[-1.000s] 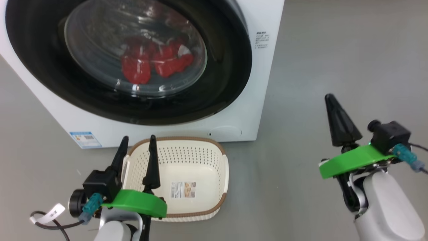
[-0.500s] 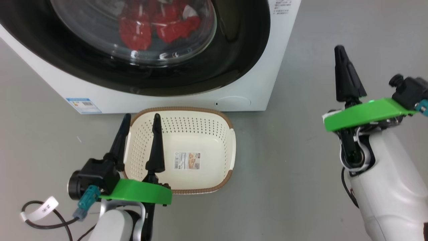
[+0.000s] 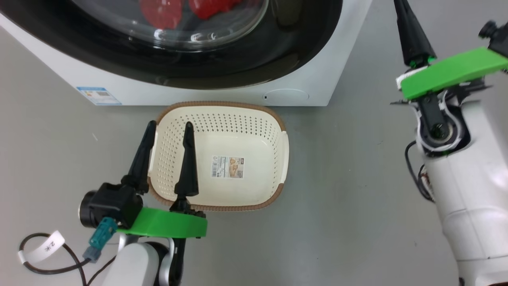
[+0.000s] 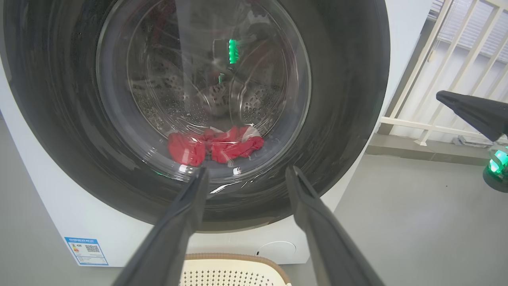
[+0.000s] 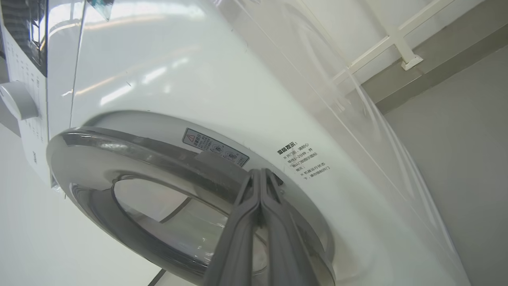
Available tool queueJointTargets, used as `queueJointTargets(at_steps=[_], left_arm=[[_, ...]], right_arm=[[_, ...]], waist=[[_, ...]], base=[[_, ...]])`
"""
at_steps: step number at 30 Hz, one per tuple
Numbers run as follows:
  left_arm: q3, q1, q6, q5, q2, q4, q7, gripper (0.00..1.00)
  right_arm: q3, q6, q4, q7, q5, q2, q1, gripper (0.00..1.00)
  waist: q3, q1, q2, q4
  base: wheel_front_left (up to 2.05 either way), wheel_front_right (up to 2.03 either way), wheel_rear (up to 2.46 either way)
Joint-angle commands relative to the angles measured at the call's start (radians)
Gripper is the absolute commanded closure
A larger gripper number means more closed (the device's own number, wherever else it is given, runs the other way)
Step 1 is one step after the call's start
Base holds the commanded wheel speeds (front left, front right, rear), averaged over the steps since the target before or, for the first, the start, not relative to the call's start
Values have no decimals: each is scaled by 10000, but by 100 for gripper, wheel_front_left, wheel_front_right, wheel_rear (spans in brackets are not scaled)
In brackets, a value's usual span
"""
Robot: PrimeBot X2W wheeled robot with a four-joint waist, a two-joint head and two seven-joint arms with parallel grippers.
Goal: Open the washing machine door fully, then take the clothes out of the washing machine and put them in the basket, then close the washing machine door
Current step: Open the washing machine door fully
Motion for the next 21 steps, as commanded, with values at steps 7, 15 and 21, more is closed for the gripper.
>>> queueJointTargets(at_steps=[7, 15, 21], left_arm=[[60, -412, 10, 15, 156, -247, -92, 0], [-74, -508, 7, -27, 156, -198, -92, 0], [-292, -606, 30, -143, 156, -213, -92, 0]], right_arm=[[-24, 6, -178, 1259, 1292, -293, -981, 100], [-95, 6, 142, 2295, 2307, -430, -1461, 100], [-300, 6, 912, 2715, 2726, -499, -2132, 100]], waist=[[447, 0, 0, 386], [593, 0, 0, 595], [753, 0, 0, 843]], base=[[0, 0, 0], [0, 0, 0], [0, 0, 0]])
